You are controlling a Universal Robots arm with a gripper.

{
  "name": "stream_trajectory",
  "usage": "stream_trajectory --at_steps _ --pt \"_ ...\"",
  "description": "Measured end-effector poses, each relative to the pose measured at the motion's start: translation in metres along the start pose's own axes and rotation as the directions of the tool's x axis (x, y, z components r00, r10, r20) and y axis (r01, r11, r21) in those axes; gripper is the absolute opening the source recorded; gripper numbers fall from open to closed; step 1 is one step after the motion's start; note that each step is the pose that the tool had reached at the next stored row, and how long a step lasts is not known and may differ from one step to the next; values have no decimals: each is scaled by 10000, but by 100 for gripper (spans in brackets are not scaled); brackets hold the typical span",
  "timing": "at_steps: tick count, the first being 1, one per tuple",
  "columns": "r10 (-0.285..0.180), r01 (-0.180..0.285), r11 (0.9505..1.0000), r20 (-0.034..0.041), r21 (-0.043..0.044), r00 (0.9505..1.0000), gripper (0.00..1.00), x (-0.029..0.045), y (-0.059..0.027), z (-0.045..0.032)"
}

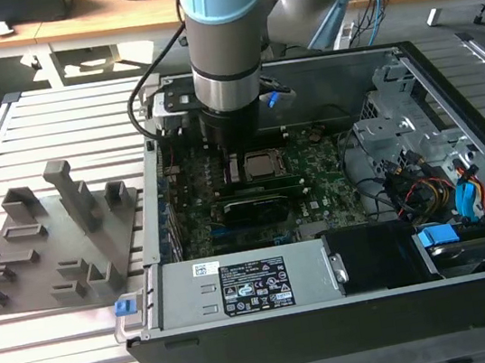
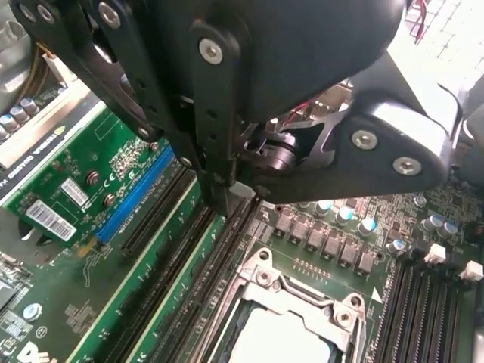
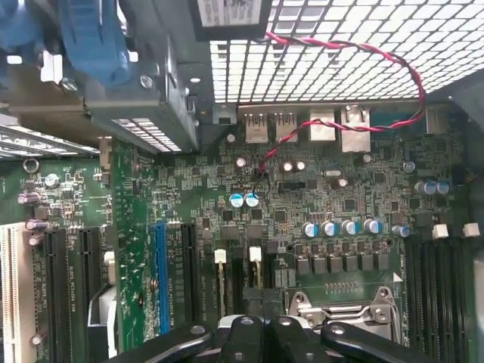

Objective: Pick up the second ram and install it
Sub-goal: 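Press down the second ram until it locks into place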

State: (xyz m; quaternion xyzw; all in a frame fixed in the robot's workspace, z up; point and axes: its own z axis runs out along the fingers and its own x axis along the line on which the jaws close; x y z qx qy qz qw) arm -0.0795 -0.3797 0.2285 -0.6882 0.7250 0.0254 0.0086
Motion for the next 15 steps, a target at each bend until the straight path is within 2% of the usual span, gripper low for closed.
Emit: stream_trajectory --at_steps 1,2,4,7,8,9,10,11,13,15 --pt "-4 4 10000 17 16 10000 11 -4 -10 -16" --pt "-1 1 10000 5 -1 10000 11 -8 -43 -61" --pt "-2 2 10000 4 -5 10000 11 -13 -132 -64" --pt "0 0 10000 2 -50 10000 11 -29 -391 -70" --pt "0 0 10000 1 -51 10000 11 -33 -402 -100" --pt "1 -1 10000 4 -49 10000 11 -37 -401 -169" --pt "2 -2 10000 2 -50 10000 11 -44 -397 -320" --pt "2 -2 10000 2 -50 10000 11 -50 -395 -424" --pt "1 -1 10000 4 -50 10000 11 -57 -391 -577" --pt "1 -1 10000 6 -50 10000 11 -57 -391 -585"
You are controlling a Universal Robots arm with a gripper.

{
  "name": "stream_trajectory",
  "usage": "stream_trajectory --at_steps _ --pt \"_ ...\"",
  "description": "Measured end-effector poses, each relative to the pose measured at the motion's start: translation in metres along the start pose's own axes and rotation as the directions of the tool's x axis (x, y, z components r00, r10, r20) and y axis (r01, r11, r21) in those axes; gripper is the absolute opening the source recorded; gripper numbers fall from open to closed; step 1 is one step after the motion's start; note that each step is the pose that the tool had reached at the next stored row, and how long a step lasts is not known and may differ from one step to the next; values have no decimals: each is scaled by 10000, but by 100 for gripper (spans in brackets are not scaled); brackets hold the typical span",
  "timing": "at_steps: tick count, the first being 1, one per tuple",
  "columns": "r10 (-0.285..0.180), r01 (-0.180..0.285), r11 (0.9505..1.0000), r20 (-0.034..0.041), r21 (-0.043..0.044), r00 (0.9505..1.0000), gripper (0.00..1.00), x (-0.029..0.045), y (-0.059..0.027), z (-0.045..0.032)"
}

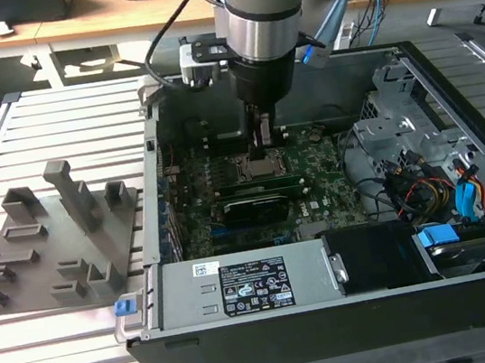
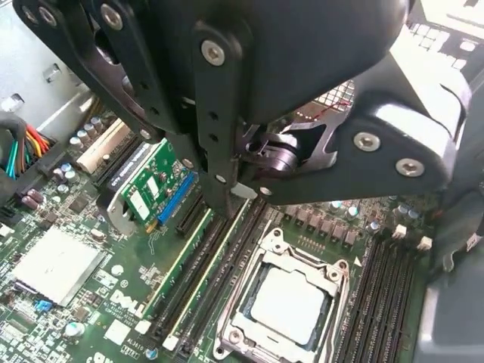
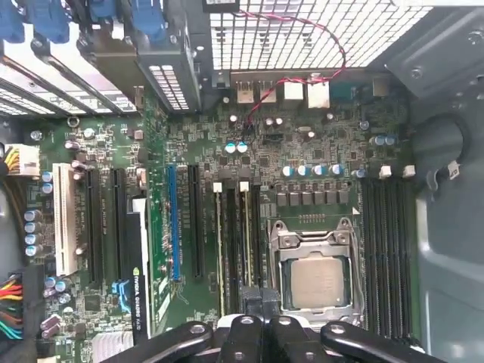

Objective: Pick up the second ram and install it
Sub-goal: 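Press down the second ram until it locks into place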

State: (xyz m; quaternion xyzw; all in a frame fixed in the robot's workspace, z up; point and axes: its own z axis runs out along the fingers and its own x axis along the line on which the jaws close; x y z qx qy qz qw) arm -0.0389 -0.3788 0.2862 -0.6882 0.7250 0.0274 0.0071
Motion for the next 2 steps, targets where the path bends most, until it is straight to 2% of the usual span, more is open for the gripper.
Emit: stream_trajectory --at_steps 2 --pt "0 0 10000 0 0 10000 11 0 0 -2"
